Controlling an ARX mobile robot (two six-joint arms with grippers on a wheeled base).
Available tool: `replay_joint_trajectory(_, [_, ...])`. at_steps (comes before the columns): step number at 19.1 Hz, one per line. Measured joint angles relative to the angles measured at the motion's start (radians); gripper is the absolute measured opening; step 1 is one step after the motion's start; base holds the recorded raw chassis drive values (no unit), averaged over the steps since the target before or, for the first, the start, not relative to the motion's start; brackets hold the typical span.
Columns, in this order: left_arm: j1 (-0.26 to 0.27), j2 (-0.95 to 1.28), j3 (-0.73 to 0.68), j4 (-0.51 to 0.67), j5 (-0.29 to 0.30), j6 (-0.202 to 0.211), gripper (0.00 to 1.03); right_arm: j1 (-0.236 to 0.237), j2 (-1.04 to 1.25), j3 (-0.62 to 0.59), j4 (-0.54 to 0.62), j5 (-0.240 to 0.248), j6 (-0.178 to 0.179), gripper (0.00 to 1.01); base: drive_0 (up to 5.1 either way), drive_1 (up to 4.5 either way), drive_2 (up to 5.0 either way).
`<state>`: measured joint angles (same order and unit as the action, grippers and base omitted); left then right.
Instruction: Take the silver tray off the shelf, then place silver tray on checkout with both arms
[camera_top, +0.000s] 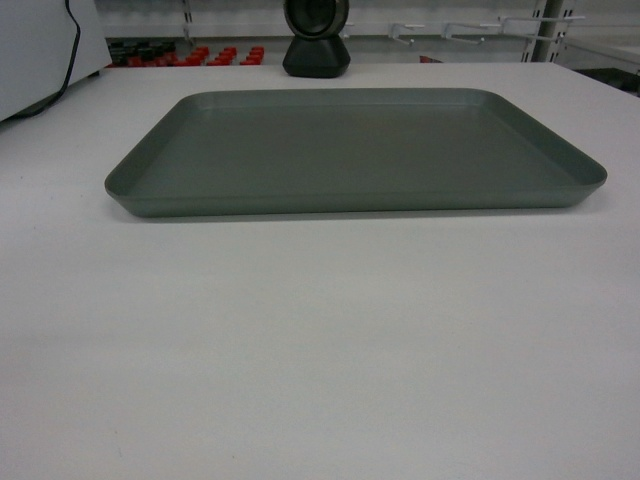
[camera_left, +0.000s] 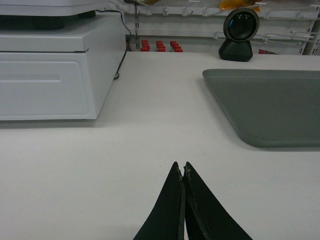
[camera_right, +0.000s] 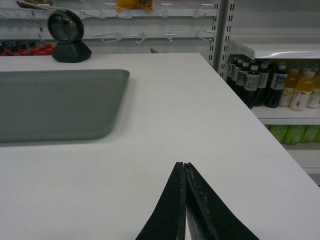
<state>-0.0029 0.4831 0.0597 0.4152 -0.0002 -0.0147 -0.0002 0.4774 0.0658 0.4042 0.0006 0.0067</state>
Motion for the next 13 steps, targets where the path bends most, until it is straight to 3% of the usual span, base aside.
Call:
replay_joint_trajectory(5, [0.000,-0.086,-0.019,-0.061,0.000,0.000,0.01,0.000,-0.082,-0.023,-0.055,0.000,0.000,0.02,0.0,0.00,0.0])
replay_joint_trajectory(7, [0.000,-0.105,-0.047,-0.030,0.000,0.000,0.01,0.000,-0.114,-0.032,-0.074,0.000,0.000,0.02,0.0,0.00,0.0])
replay_joint_trajectory(8, [0.000,-0.116,-0.046,-0.058,0.000,0.000,0.01,0.000,-0.116,-0.051,-0.034,0.000,0.000,0.02,0.0,0.00,0.0])
replay_joint_trajectory(13, [0.000,-0.215,-0.046,-0.146,0.000,0.000,0.01,0.000,-0.212,-0.054,-0.132,0.000,0.000,0.02,0.0,0.00,0.0])
